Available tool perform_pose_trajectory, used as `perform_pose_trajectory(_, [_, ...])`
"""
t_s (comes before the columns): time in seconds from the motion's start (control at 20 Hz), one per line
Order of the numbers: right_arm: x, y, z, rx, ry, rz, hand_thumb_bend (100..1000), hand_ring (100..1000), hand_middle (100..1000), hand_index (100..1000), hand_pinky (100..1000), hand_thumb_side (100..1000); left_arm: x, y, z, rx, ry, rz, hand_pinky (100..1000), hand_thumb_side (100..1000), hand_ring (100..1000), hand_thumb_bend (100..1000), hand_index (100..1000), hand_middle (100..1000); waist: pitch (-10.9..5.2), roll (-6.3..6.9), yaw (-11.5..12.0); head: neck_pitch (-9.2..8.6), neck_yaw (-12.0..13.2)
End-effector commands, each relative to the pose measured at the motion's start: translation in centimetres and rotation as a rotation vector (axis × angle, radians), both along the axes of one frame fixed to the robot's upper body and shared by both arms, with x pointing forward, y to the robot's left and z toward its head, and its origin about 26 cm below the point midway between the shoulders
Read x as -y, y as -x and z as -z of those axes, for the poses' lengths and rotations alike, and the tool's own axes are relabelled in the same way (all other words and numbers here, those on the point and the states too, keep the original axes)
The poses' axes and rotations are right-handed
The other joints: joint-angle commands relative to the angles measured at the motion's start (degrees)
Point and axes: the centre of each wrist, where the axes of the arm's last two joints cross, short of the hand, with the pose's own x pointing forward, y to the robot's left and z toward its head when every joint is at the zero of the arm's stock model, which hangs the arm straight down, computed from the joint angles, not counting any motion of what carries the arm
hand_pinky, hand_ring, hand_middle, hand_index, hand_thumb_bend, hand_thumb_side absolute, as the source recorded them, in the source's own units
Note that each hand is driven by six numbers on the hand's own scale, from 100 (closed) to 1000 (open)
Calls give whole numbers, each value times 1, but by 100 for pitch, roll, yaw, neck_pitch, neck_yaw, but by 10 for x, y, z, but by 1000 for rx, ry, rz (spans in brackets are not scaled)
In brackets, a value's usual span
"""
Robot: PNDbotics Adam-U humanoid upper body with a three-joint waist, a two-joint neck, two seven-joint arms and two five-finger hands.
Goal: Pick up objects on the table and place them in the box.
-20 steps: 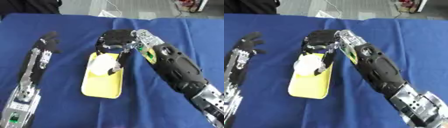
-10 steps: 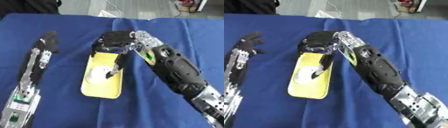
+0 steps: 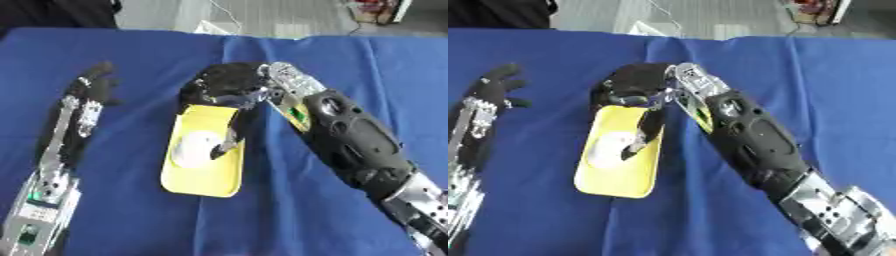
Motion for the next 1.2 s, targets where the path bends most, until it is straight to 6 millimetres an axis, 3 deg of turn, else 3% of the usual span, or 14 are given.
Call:
perform_pose_trajectory(0.05, [4,-1,-11,26,24,-18,683,773,778,838,779,600,-2,0,-8,26,-7,-4,640,911,791,503,910,849,-85,35,-3,-62,-51])
perform_pose_trajectory(0.25, [6,-1,-11,25,17,-14,684,801,795,847,810,613,-3,1,-8,26,-7,-5,640,911,791,505,910,849,-87,35,-18,-63,-44])
perform_pose_trajectory(0.35, [6,-1,-11,23,21,-10,697,906,889,906,973,634,-3,1,-8,26,-7,-5,639,910,791,506,910,849,-88,35,-23,-66,-44])
perform_pose_trajectory(0.4, [7,-2,-10,19,36,-1,718,999,971,965,1000,657,-3,1,-8,28,-6,-6,639,909,791,507,910,848,-88,35,-25,-66,-42])
perform_pose_trajectory(0.65, [10,-1,-14,12,105,24,720,1000,1000,1000,1000,666,-5,1,-8,28,-6,-16,639,909,791,508,911,848,-96,30,-47,-63,-25])
perform_pose_trajectory(1.05, [25,12,-43,24,100,8,698,1000,1000,1000,1000,720,-8,2,-5,19,-13,-31,638,911,791,508,911,848,-125,15,-151,-75,96])
perform_pose_trajectory(1.2, [38,20,-60,41,69,10,623,1000,1000,1000,1000,818,-10,3,-4,13,-18,-37,638,911,790,506,911,847,-142,12,-204,-85,173])
